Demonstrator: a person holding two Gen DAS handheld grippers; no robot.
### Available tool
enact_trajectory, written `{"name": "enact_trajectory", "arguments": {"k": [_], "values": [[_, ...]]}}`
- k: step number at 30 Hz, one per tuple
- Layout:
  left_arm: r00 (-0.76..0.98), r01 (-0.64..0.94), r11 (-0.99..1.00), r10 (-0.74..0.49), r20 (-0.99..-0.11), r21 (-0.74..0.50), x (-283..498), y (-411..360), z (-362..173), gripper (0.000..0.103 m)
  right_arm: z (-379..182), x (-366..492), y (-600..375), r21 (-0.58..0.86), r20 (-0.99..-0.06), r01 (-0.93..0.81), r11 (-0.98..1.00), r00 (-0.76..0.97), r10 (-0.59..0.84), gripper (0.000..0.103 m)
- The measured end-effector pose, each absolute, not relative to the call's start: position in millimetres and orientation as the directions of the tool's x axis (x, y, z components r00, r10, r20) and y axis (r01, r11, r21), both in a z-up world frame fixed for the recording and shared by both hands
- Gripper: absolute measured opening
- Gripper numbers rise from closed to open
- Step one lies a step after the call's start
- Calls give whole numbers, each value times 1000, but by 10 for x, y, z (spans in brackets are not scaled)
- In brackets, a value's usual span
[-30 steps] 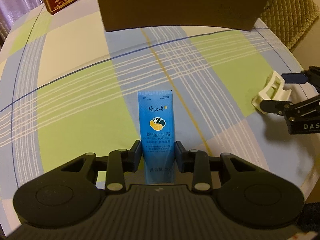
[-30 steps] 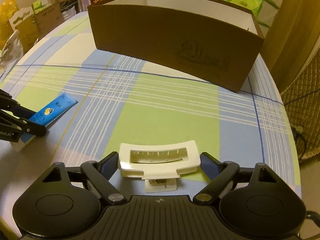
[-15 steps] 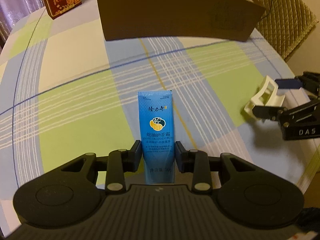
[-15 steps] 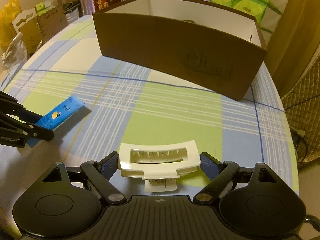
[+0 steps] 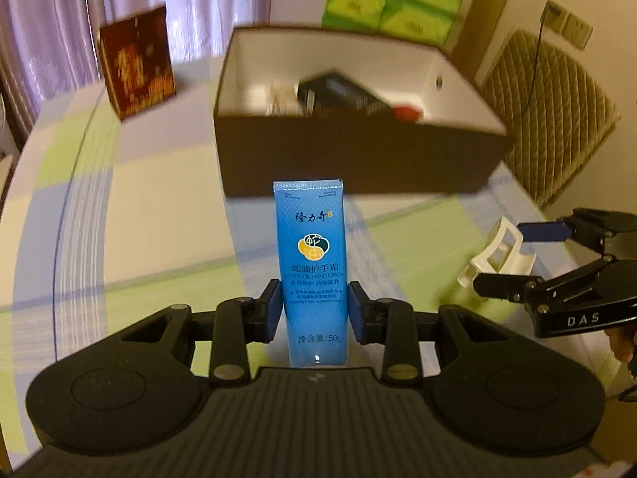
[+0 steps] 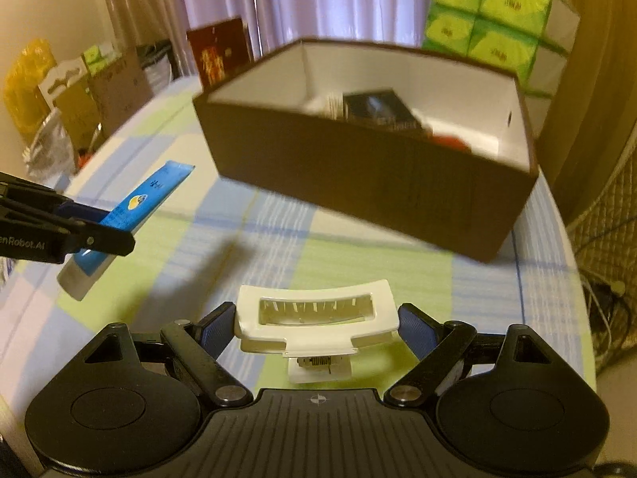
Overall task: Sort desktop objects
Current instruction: 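Carry the blue tube and white clip with both tools into the box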
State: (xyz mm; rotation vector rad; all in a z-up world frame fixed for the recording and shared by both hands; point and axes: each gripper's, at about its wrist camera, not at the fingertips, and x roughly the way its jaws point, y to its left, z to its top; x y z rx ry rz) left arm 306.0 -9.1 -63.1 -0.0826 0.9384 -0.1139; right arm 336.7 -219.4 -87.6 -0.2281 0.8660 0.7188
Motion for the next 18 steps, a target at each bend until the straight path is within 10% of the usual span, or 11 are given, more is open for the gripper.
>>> {"name": "enact_trajectory", "arguments": {"k": [18], "values": [[701,107,992,-123,-703,-67,4427,-66,-60,29,-157,4609,-1960,28,-628,-651,759,579,520,84]]}}
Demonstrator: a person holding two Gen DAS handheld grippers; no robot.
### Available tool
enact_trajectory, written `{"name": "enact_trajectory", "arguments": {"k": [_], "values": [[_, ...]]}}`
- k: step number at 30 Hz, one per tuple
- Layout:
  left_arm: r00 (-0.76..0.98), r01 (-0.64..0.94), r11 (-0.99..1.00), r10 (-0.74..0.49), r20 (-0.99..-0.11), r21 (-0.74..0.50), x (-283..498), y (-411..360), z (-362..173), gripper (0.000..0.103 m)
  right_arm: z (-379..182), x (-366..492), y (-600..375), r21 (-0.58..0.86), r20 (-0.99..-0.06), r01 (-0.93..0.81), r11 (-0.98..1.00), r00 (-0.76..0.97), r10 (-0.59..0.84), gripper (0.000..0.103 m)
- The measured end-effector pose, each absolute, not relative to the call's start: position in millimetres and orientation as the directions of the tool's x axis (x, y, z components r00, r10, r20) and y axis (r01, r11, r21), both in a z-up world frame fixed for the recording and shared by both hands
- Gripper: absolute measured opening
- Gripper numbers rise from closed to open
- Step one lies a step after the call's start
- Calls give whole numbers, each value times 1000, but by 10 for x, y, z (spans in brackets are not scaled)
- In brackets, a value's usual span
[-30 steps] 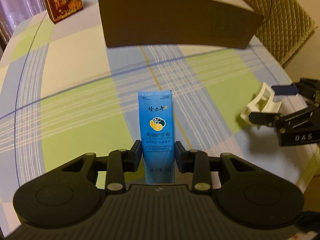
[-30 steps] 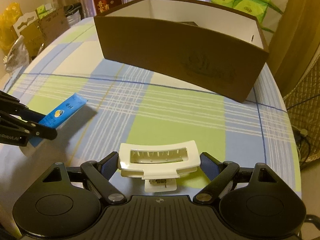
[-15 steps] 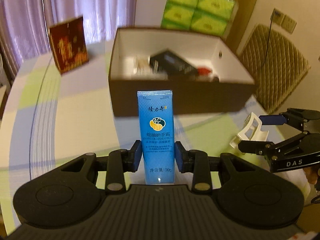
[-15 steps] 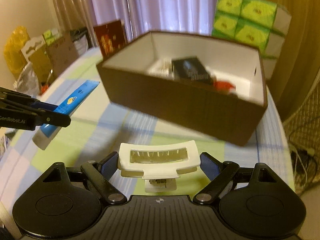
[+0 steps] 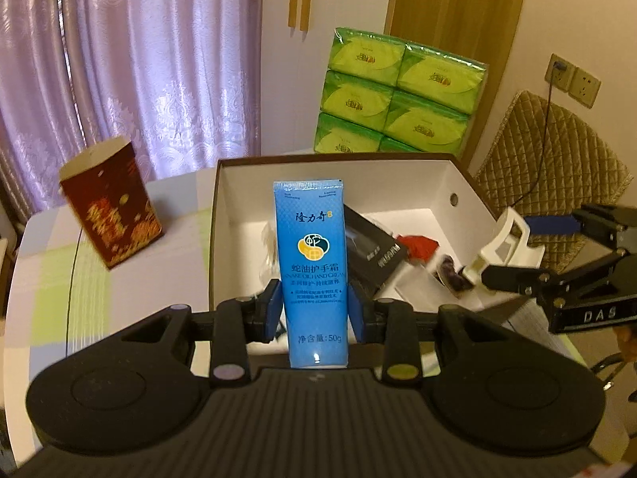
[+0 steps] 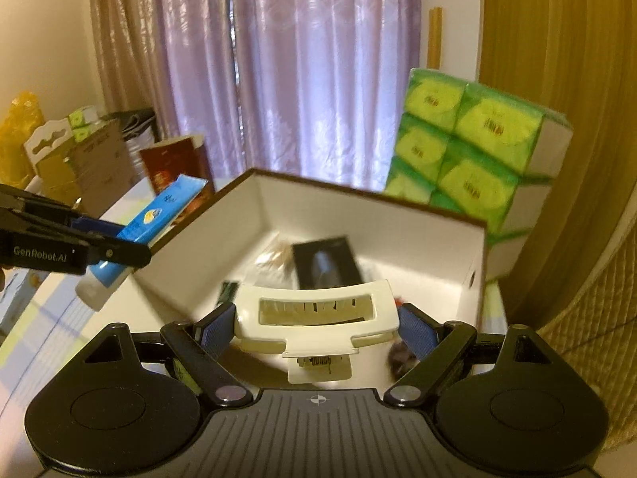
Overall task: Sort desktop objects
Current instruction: 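Carry the blue tube and white clip with both tools into the box, then open both tools to release the blue tube and white clip inside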
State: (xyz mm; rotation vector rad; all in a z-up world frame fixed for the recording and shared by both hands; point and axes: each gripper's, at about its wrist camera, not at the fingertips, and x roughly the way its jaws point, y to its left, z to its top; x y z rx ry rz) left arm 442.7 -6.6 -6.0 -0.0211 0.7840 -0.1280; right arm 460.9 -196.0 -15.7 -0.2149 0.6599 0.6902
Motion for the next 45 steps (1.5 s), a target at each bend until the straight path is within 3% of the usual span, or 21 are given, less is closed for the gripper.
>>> {"name": "enact_trajectory", "arguments": {"k": [13,27,45], "values": [[624,100,995,-72,-778,-12,5434,-109,-526,29,-474,5469,-1850,-64,-675,-633,772,598,433,84],[569,115,987,26,-822,110,5958,-190,-1008,30,-758,5898,-1779,-127,-708,-648,751,590,389,84],[607,110,988,17,-795,105,6014,-168,-930,32,-830,5991,-1718,-166,-712,-652,740,599,368,84]]}}
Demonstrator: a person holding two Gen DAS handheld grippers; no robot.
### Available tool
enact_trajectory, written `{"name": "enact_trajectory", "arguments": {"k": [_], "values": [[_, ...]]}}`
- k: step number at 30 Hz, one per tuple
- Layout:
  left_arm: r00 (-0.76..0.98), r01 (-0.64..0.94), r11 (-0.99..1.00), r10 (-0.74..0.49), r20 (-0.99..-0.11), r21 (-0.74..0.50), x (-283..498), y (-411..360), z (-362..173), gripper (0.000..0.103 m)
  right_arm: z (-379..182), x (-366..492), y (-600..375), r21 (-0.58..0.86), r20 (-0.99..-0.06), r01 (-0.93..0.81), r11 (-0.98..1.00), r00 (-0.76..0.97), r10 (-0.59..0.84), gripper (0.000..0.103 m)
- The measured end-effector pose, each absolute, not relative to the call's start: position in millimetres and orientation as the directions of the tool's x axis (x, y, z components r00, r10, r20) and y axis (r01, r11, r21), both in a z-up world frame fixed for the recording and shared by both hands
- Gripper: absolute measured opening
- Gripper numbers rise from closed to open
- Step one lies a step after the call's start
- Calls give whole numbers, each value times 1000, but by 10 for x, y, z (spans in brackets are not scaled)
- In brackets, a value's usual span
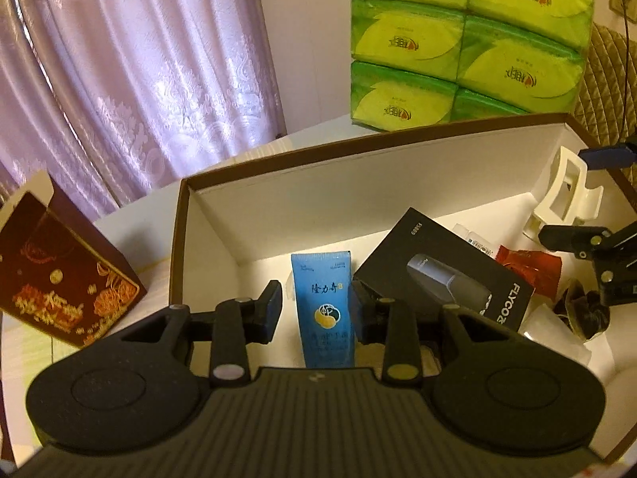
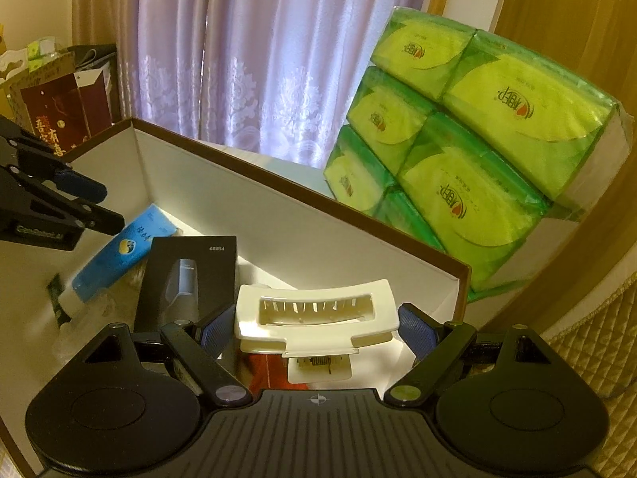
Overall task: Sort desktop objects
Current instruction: 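Open both tools to release the blue tube and white clip inside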
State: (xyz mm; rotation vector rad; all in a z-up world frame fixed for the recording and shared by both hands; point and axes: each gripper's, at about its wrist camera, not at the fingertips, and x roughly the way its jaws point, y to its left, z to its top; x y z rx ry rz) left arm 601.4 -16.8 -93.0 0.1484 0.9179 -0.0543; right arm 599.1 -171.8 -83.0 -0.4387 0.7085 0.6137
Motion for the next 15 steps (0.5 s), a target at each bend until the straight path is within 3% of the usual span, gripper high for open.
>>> {"name": "enact_trajectory", "arguments": {"k": [2,7,12,15], "values": [[604,102,991,10,-797,90,5997,-140,-919,40,-830,5981,-1719,-180,-700,-649,739,612,367,84],[614,72,996,4,-789,61,5925,-74,-832,50,-779,5941,-1774,-169,-670,-648,742,628,396,86],[630,53,998,-5,-777,36,5787,-18,-707,59,-672,5851,-1876,-122,-632,-641,757,638,439,98],[637,43,999,-4,-771,30,5677,-10,-647,67,-611,5755,-1911,-122,-621,-630,767,651,436,99]]}}
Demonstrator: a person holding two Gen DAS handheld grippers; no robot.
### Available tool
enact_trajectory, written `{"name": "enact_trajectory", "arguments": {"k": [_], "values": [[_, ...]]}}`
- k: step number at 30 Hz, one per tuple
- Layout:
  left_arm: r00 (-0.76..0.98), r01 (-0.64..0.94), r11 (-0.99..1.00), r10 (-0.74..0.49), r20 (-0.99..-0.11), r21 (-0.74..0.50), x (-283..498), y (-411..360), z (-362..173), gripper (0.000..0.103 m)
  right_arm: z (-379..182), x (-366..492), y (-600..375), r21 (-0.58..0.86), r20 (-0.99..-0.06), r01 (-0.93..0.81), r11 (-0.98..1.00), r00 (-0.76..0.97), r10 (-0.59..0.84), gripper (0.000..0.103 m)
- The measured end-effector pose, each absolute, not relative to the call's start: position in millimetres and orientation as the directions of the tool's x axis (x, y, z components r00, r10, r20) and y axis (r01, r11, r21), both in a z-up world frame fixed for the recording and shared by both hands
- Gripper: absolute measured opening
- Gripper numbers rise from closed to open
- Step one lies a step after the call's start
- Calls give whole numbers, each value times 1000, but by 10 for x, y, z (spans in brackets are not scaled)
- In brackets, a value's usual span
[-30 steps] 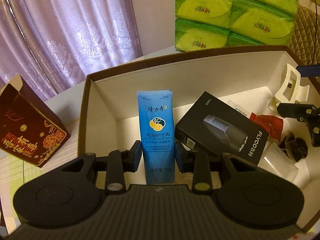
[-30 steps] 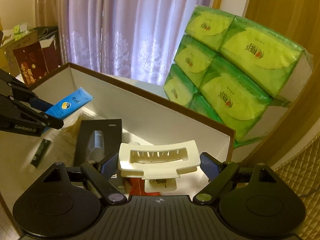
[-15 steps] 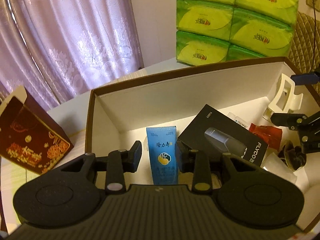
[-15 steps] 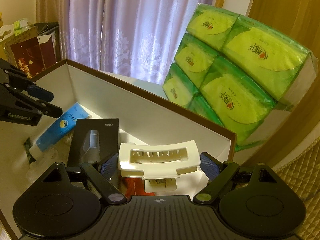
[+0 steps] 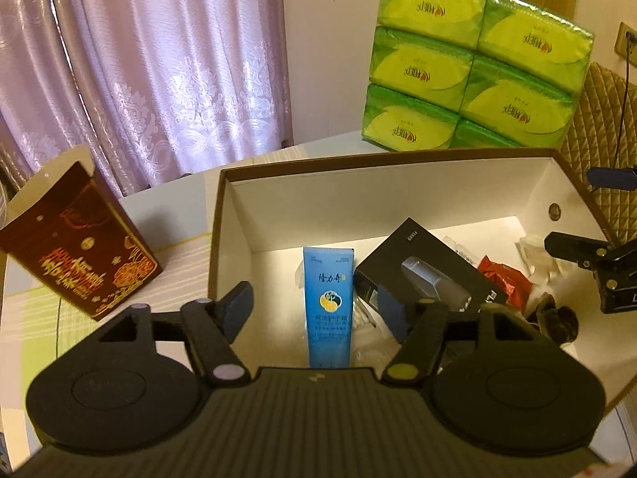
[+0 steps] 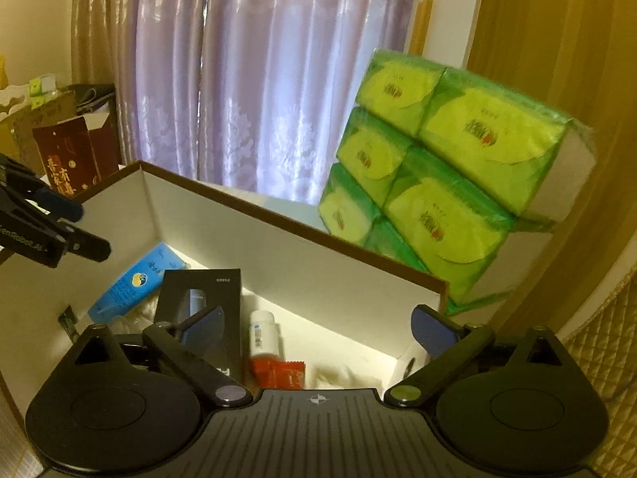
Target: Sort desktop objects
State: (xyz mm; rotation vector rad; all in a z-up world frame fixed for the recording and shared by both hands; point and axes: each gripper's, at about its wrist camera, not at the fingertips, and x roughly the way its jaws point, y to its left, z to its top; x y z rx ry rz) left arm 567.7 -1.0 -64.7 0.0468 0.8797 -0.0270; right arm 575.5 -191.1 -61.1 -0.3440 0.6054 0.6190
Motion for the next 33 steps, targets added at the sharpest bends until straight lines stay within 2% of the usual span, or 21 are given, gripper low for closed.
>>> {"name": "enact_trajectory", "arguments": {"k": [2,6,9,16,22,26,33], "values": [[642,40,999,-8,-767,24,5588,-6,-609,74,-574,5652,-1965,-94,-614,-624,776,650,448,101],[644,39,999,-21,-765,5,5377,-26,-535,77,-516,5408,-2053,-47,-610,-617,785,640,467,101],[656,34,999,-26,-754,-4,5213,-41,-468,86,-480,5216,-2077,-37,-611,-615,788,638,469,101],[696,10,1000,-26,-718,-27,4792,-100,-275,91,-420,4809,-2226,45,-607,-545,838,651,456,101],[732,9,1000,1,-681,12,4388,-266,-125,99,-372,4477,-2313,27,-610,-492,870,682,404,101],[756,-14,999,30,-654,29,4120,-343,-42,101,-317,4252,-2376,38,-614,-450,892,694,376,101],[775,-92,996,66,-629,-8,3631,-363,66,102,-233,3885,-2416,47,-621,-464,885,680,389,101]]}}
